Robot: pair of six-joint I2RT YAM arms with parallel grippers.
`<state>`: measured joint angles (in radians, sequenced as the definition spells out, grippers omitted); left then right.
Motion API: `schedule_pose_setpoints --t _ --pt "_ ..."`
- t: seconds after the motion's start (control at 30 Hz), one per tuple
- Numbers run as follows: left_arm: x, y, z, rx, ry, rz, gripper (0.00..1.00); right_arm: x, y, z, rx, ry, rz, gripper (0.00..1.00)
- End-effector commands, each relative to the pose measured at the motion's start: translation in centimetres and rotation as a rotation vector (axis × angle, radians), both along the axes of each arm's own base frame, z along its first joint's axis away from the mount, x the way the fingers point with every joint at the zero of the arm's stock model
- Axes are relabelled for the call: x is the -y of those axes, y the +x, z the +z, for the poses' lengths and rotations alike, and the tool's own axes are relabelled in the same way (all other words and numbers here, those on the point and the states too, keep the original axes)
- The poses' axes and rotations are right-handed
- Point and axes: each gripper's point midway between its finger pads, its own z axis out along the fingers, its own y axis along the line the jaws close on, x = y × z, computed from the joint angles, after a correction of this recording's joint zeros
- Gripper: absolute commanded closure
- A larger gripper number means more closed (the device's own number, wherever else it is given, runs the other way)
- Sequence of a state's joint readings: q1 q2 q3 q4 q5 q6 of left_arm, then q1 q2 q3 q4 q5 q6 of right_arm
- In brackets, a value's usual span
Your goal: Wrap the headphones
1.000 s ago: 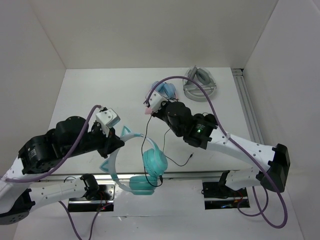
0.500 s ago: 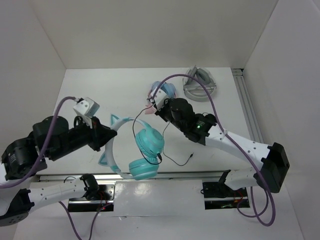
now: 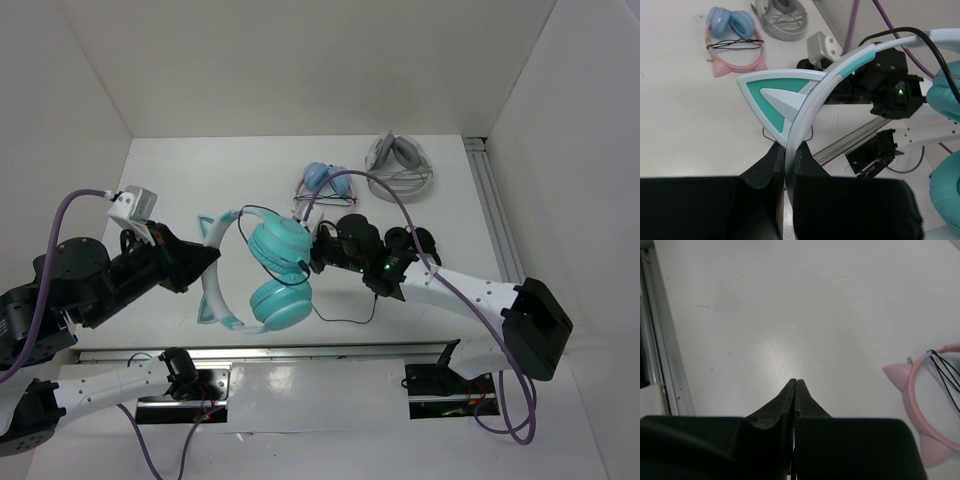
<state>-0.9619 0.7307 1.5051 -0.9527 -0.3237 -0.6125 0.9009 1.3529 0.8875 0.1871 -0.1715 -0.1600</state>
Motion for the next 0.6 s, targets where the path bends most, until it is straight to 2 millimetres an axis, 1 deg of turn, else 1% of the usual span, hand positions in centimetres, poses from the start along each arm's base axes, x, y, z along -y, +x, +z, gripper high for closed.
schedule_pose_setpoints --t 0.0,0.03,0.07,0.1,0.17,0.2,0.23,0.27,0.3,0.33,0.37,0.4,0.43,0.47,0.5,0.57 --pt "-1.2 1.3 3.0 0.007 -0.178 0.151 1.00 -2.7 -2.6 3.2 0.007 0.181 0.151 0.98" --pt "-1.6 1.5 3.3 0.009 -0.194 0.173 1.00 -3.0 -3.3 3.1 -0.006 0.198 0.167 0.98" --pt "-2.0 2.1 2.9 -0.011 -0.193 0.230 1.00 -2.9 -3.4 2.4 -0.008 0.196 0.167 0.98" --pt "-2.4 2.3 2.7 -0.021 -0.197 0.261 1.00 -2.8 -3.5 2.3 -0.017 0.207 0.165 0.98" --pt "-3.4 2.8 3.4 -0.018 -0.230 0.331 1.00 -2.9 -4.1 1.8 -0.026 0.232 0.171 0.98" --pt "-3.6 3.0 3.2 -0.029 -0.229 0.357 1.00 -2.8 -4.1 1.6 -0.030 0.242 0.170 0.98" --pt "-3.8 3.2 3.7 -0.029 -0.245 0.375 1.00 -3.0 -4.1 1.5 -0.029 0.256 0.170 0.98" --pt "-4.2 3.3 4.1 -0.025 -0.266 0.399 1.00 -3.0 -4.6 1.2 -0.045 0.260 0.190 0.96" --pt "-4.0 3.6 3.9 -0.032 -0.263 0.411 1.00 -3.2 -4.6 1.0 -0.048 0.259 0.199 0.96" --pt "-3.8 3.8 4.2 -0.032 -0.263 0.411 1.00 -3.4 -4.8 0.6 -0.061 0.266 0.206 0.96" --pt "-4.1 3.8 4.7 -0.029 -0.287 0.427 1.00 -3.5 -5.1 0.9 -0.065 0.279 0.224 0.96" --pt "-3.9 4.1 4.5 -0.037 -0.283 0.439 1.00 -3.6 -5.1 0.2 -0.084 0.274 0.221 0.96" --pt "-4.0 4.1 4.8 -0.033 -0.292 0.438 1.00 -3.7 -5.0 0.9 -0.064 0.297 0.225 0.96" --pt "-4.1 4.4 5.0 -0.028 -0.288 0.457 1.00 -4.2 -5.7 0.6 -0.082 0.301 0.254 0.96" --pt "-3.9 4.6 4.9 -0.035 -0.290 0.469 1.00 -4.2 -6.0 0.0 -0.103 0.300 0.261 0.96" --pt "-4.2 4.9 4.9 -0.039 -0.296 0.502 1.00 -4.5 -6.1 0.4 -0.097 0.322 0.282 0.97"
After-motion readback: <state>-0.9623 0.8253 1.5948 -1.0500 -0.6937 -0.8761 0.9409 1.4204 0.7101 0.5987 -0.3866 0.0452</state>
